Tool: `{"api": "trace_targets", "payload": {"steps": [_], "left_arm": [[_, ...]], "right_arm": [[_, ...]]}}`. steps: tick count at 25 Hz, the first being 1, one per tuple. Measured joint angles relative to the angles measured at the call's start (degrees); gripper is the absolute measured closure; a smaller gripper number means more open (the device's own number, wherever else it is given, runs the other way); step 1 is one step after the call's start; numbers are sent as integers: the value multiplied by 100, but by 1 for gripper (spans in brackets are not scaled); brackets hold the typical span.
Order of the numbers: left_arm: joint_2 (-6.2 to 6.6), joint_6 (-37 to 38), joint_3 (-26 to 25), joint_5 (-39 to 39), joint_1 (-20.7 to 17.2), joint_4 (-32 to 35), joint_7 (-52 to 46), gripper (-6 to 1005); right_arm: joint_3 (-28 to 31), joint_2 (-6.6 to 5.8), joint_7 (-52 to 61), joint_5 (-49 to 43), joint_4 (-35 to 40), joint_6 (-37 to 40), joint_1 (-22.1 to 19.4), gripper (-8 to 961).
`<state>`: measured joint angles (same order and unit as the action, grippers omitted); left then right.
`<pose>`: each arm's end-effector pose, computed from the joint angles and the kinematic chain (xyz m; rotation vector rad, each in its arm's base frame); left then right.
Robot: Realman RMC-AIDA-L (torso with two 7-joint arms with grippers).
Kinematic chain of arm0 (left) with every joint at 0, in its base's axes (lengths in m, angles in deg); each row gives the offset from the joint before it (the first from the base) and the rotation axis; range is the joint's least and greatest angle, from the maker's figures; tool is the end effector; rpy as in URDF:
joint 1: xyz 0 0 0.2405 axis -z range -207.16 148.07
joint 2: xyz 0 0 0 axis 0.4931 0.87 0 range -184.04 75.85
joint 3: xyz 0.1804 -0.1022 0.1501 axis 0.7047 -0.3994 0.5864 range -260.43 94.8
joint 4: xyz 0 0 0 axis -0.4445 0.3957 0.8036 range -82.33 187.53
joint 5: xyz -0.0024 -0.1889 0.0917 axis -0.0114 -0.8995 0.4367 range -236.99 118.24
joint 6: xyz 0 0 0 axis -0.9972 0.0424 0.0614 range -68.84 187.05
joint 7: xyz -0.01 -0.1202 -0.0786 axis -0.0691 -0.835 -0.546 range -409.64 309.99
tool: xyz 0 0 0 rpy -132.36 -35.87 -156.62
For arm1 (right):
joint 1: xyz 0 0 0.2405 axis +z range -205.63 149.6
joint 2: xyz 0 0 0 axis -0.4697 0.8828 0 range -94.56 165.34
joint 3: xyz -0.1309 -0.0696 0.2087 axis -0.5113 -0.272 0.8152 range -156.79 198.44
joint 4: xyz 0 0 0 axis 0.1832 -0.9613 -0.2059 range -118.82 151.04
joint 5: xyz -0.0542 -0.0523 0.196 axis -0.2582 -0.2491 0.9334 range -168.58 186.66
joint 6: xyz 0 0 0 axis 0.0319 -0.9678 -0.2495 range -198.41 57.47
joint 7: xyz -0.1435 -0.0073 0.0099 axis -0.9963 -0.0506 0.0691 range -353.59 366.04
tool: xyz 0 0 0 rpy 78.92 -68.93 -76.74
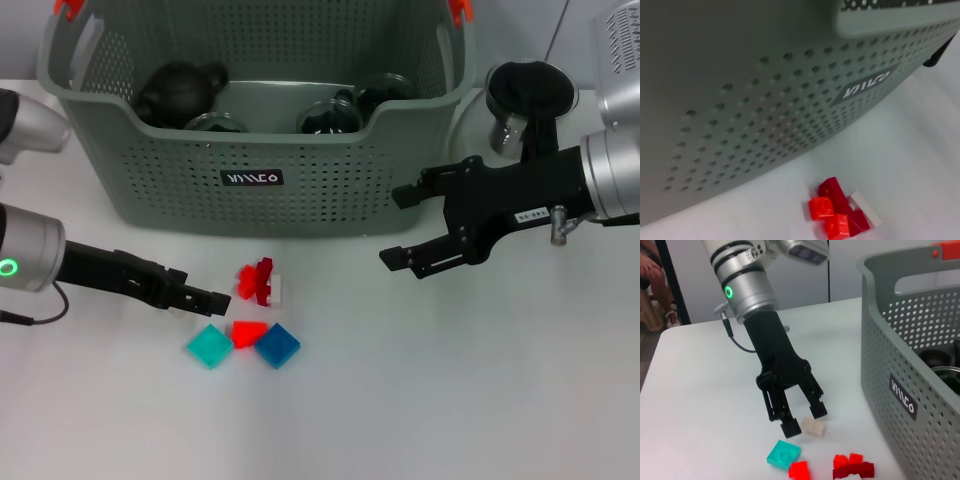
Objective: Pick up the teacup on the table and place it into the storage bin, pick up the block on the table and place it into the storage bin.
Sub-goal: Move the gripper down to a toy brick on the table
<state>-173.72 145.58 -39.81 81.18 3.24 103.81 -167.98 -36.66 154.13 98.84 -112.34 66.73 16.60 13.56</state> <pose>-0.2819 0.3429 0.0136 -2.5958 -1.2791 -0.0709 0.1711 0.3759 -0.0108 -2.9986 0.2683 0.2782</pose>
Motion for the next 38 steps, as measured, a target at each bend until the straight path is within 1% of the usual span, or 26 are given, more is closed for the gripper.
{"api": "trace_targets", "payload": {"steps": [5,10,14,15,16,18,19,21,23,26,27,33,38], "left_arm": [[-11,175,-12,42,-27,246,-104,79],[-5,226,20,384,-12,465,-185,79],[-28,282,139,578,1,678,-213,79],[-48,288,211,633,-2,775,-213,79],[-127,269,402,818,-23,1061,-211,79],[-186,231,474,963,-24,1235,-211,79],[-248,228,514,1072,-27,1396,-201,79],[-289,242,560,1125,-35,1516,-189,79],[-357,259,697,1200,-84,1737,-163,79],[-430,222,1052,1231,-221,2111,-128,79],[-435,180,1184,1232,-252,2194,-119,79],[-439,-60,1568,1290,-277,2199,33,79],[-446,-244,1617,1413,-236,2003,-143,82]], "right_arm": [[36,0,-22,0,0,2,0,75],[36,-7,-24,0,0,-2,0,75],[36,-9,-16,0,0,-17,31,76],[36,-8,-5,0,0,-21,40,76],[38,-7,4,0,0,-28,49,76],[59,5,6,0,0,-40,58,76],[78,11,4,0,0,-44,62,76],[125,21,-9,0,0,-61,73,76],[160,23,-21,0,0,-80,78,76],[184,24,-25,0,0,-97,82,75],[188,25,-25,0,0,-111,84,75],[239,40,-24,6,0,-129,116,75],[264,52,5,33,0,-132,125,76]]}}
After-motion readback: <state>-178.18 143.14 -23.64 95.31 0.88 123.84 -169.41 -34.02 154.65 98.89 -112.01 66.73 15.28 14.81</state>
